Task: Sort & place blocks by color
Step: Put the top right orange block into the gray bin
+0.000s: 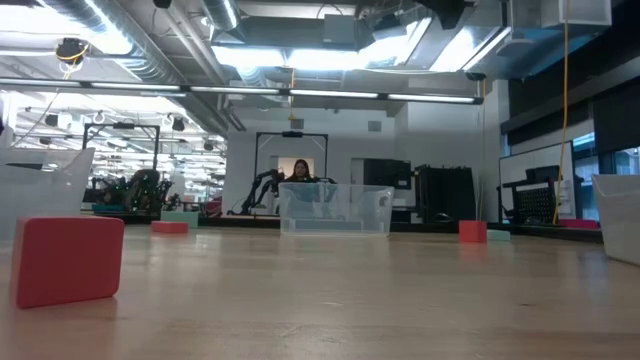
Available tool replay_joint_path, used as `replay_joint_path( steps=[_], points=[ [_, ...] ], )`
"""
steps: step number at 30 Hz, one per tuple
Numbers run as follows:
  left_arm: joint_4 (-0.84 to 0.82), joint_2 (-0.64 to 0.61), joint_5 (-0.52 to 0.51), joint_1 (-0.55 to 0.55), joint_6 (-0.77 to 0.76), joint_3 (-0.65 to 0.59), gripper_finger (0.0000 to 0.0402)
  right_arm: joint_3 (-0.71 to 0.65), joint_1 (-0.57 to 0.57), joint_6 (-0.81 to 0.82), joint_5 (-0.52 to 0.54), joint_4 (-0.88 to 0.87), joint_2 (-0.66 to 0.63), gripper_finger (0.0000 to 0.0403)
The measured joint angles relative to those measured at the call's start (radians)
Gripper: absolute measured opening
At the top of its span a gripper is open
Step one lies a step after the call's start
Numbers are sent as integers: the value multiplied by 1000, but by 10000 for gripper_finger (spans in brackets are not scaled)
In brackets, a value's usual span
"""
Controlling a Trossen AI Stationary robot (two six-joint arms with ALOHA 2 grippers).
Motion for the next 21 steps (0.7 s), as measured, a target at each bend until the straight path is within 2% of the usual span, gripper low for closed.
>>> replay_joint_path(
  steps=[21],
  points=[
    [1,0,-4,0,-8,0,222,0,0,-3,-1,-25,0,359]
  ],
)
